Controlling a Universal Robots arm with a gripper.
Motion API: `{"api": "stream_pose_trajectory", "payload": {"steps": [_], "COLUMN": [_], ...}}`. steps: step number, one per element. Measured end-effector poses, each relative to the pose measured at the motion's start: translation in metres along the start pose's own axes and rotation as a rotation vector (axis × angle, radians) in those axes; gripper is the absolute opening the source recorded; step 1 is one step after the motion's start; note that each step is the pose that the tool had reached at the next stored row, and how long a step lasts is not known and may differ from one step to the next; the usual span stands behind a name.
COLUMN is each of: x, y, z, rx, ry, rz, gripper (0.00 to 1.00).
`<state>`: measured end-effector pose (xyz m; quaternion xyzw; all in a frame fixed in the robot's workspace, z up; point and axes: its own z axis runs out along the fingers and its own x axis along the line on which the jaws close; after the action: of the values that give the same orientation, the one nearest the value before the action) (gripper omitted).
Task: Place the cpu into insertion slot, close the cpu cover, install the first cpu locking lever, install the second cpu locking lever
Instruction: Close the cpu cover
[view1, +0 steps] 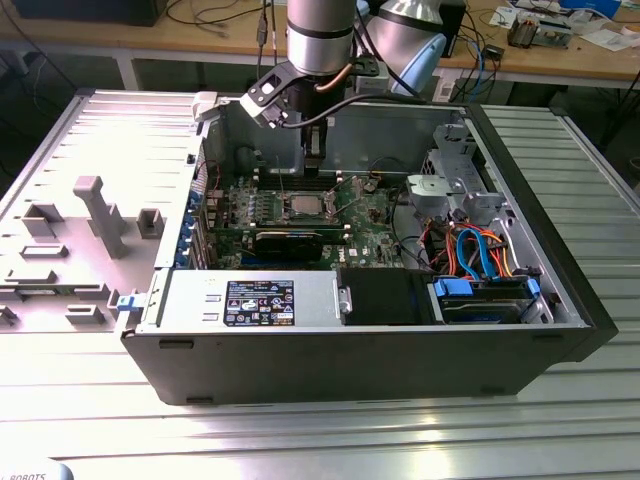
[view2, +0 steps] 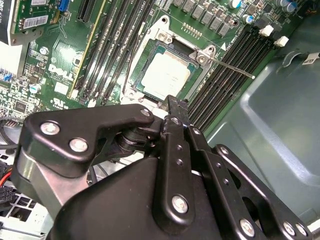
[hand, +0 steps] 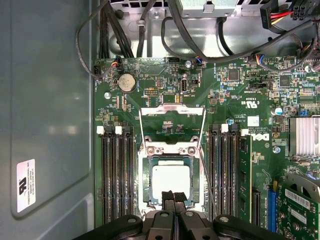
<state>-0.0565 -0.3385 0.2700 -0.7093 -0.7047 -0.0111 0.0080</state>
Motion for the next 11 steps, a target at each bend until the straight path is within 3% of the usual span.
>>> {"api": "stream_pose_trajectory", "payload": {"steps": [2, 4, 7, 11], "x": [0.0000, 0.0001, 0.0001, 0.0001], "y": [0.0008, 0.0096, 0.0151, 0.0161], "z": [0.0000, 0.0001, 0.0001, 0.0001], "rx": [0.0000, 0.0000, 0.0000, 0.0000], "ry": [0.0001, 0.0001, 0.0001, 0.0000], "rz": [0.000, 0.000, 0.000, 0.000], "gripper": [0.11, 0.11, 0.11, 0.11]}}
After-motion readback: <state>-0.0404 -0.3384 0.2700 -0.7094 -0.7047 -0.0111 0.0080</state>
